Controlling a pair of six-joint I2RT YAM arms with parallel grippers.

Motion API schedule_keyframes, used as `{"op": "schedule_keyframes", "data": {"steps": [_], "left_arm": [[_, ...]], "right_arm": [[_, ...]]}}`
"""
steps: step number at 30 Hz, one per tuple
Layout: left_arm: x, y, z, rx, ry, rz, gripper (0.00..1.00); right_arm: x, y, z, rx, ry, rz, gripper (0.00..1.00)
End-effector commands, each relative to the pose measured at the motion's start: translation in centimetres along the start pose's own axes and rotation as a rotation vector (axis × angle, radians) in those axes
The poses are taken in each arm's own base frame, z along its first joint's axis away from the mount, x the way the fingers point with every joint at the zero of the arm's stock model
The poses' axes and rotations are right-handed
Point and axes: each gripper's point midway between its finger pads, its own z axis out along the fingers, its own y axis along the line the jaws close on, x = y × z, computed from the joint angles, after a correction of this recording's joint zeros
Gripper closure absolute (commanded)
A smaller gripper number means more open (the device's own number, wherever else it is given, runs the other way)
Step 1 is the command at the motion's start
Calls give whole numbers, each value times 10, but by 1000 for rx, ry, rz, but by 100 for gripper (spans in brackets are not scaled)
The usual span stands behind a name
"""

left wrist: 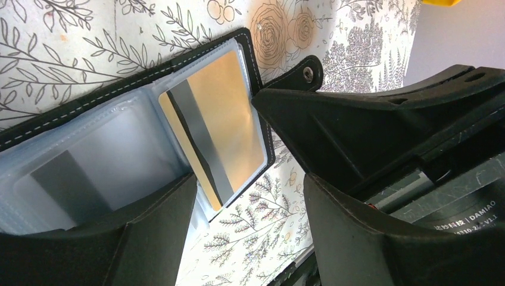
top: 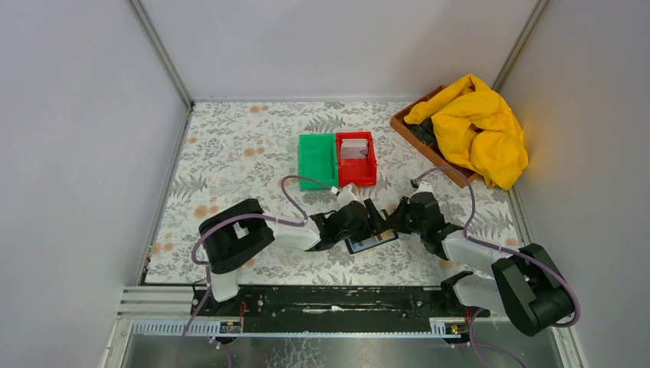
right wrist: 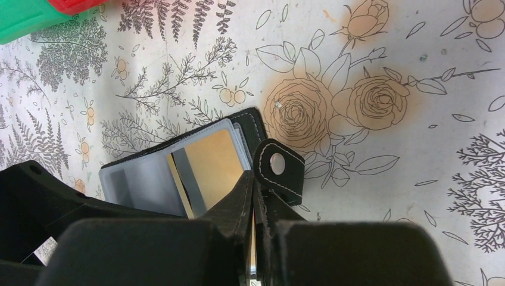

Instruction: Take the credit cards out of the card holder

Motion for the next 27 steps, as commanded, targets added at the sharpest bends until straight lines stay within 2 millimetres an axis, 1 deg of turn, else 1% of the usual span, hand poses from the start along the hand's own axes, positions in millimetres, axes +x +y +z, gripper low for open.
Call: {"op": "schedule_keyframes", "data": {"steps": [1, 5, 7, 8, 10, 11, 16, 22, 25, 27], "left_arm": [[6, 32, 9, -116, -4, -13, 25], [4, 8, 3, 43, -20, -71, 25], [1, 7, 2, 61, -32, -74, 25], [-1, 0, 1, 95, -41, -80, 25], [-2, -4, -1, 134, -51, -98, 25], [-4, -10, -3, 166, -60, -104, 25], [-11, -22, -6, 238, -92, -118, 25], [-13, -32, -11, 292, -98, -123, 26], [-14, -31, -17, 292, -99, -119, 31], [-14, -27, -21, 287, -100, -119, 38]], "right_arm": [[15, 8, -3, -47, 55, -5, 96], [15, 8, -2, -51, 58, -4, 96], [16, 8, -2, -50, 59, -1, 96], [16, 8, -2, -51, 60, -1, 96], [16, 8, -2, -53, 61, -1, 96], [17, 8, -1, -53, 64, 0, 96], [18, 8, -1, -52, 69, 2, 96], [18, 7, -1, -47, 69, 6, 96], [18, 7, -1, -48, 70, 6, 96], [18, 7, -1, -49, 68, 5, 96]]}}
